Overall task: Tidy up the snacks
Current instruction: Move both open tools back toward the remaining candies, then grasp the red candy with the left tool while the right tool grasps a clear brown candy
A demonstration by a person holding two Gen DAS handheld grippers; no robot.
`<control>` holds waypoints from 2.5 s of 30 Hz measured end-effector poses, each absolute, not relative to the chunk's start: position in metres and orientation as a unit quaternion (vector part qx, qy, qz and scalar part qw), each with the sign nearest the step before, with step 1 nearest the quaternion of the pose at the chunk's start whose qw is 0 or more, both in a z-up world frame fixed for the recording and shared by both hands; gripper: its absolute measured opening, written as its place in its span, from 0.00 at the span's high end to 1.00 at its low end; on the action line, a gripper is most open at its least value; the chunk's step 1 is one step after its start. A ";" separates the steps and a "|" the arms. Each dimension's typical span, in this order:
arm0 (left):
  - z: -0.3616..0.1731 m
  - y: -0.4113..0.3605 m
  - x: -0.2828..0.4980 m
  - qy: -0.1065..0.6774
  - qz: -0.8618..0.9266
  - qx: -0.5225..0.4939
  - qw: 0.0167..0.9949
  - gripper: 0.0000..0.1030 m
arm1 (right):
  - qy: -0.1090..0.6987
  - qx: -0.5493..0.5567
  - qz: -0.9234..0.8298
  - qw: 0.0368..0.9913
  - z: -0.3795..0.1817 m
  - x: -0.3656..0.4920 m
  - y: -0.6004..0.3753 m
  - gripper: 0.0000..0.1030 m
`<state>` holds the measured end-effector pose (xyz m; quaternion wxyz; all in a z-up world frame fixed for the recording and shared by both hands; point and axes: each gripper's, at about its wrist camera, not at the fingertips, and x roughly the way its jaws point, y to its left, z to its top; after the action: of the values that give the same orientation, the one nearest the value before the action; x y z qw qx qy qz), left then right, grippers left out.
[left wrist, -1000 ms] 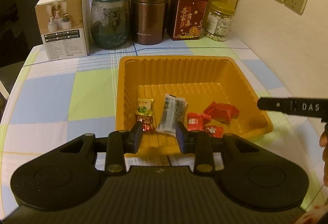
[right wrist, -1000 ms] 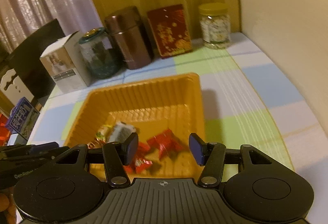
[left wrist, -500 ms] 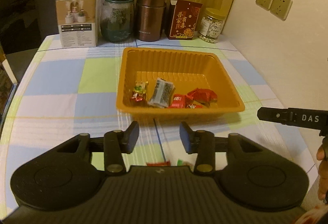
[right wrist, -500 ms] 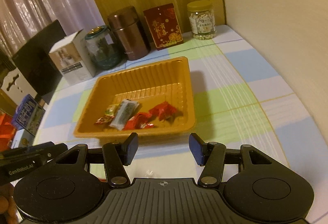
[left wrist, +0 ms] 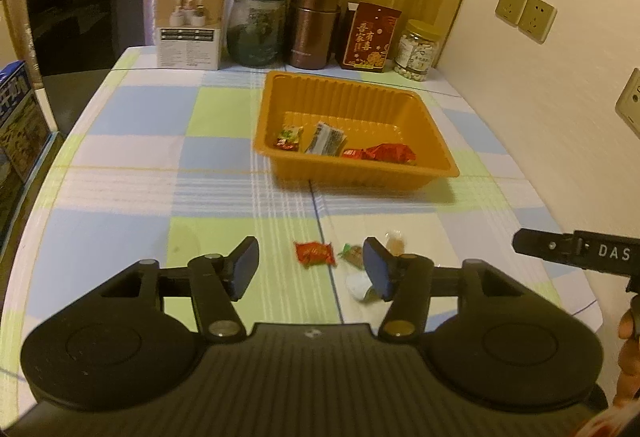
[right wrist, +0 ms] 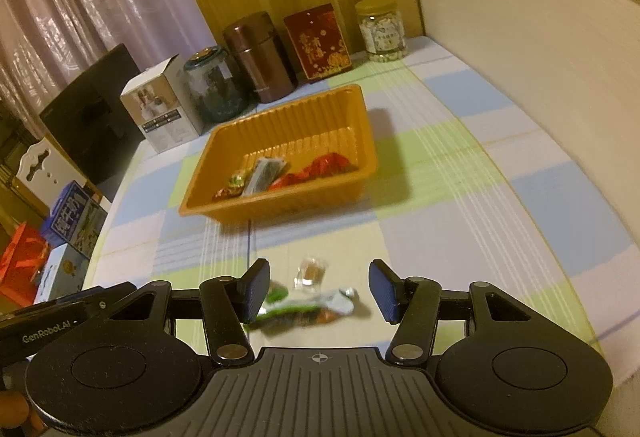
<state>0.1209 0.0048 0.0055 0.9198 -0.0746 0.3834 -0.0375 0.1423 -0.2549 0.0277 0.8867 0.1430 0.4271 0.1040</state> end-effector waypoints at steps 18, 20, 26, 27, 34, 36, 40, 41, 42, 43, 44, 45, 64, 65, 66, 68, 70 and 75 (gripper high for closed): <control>-0.008 0.010 0.071 0.391 -0.029 -0.050 0.919 0.36 | 0.429 0.119 0.097 0.890 0.028 0.095 -0.255 0.46; -0.008 0.009 0.070 0.392 -0.029 -0.048 0.918 0.36 | 0.429 0.118 0.097 0.890 0.028 0.095 -0.255 0.46; -0.008 0.010 0.069 0.392 -0.029 -0.048 0.918 0.35 | 0.430 0.119 0.097 0.890 0.027 0.093 -0.255 0.46; -0.008 0.009 0.069 0.392 -0.029 -0.048 0.918 0.35 | 0.430 0.119 0.098 0.890 0.027 0.093 -0.255 0.46; -0.010 0.009 0.070 0.393 -0.031 -0.048 0.918 0.34 | 0.434 0.118 0.096 0.888 0.025 0.093 -0.256 0.46; -0.011 0.010 0.072 0.394 -0.033 -0.047 0.917 0.34 | 0.436 0.117 0.096 0.887 0.024 0.095 -0.255 0.46; -0.015 0.011 0.077 0.398 -0.039 -0.044 0.916 0.32 | 0.440 0.114 0.096 0.885 0.021 0.100 -0.254 0.46; -0.016 0.011 0.078 0.399 -0.040 -0.042 0.915 0.32 | 0.441 0.114 0.096 0.885 0.020 0.101 -0.254 0.46; -0.017 0.011 0.081 0.400 -0.042 -0.041 0.915 0.32 | 0.442 0.114 0.096 0.885 0.019 0.103 -0.254 0.46; -0.018 0.011 0.083 0.401 -0.045 -0.040 0.914 0.32 | 0.443 0.114 0.095 0.884 0.017 0.105 -0.253 0.46; -0.019 0.011 0.086 0.401 -0.048 -0.038 0.914 0.32 | 0.445 0.114 0.094 0.883 0.015 0.107 -0.253 0.46; -0.021 0.011 0.088 0.402 -0.050 -0.036 0.913 0.32 | 0.447 0.114 0.094 0.882 0.014 0.109 -0.253 0.46; -0.080 0.003 0.175 0.439 -0.121 0.053 0.889 0.32 | 0.469 0.104 0.096 0.872 -0.029 0.162 -0.240 0.46; -0.083 0.003 0.179 0.439 -0.126 0.055 0.888 0.32 | 0.470 0.103 0.097 0.871 -0.031 0.165 -0.239 0.46; -0.087 0.002 0.185 0.440 -0.129 0.059 0.887 0.32 | 0.471 0.102 0.097 0.871 -0.034 0.168 -0.239 0.46; -0.094 0.000 0.193 0.440 -0.135 0.066 0.885 0.32 | 0.472 0.100 0.098 0.870 -0.038 0.174 -0.237 0.46; -0.100 -0.001 0.200 0.440 -0.142 0.067 0.884 0.32 | 0.474 0.102 0.098 0.869 -0.042 0.179 -0.235 0.46; -0.113 -0.004 0.216 0.438 -0.152 0.076 0.883 0.32 | 0.478 0.098 0.099 0.867 -0.051 0.189 -0.232 0.46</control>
<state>0.2162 -0.0043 -0.1126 0.8829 0.0764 0.4378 -0.1517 0.1892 -0.2316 -0.0510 0.8672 0.0983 0.4779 0.0994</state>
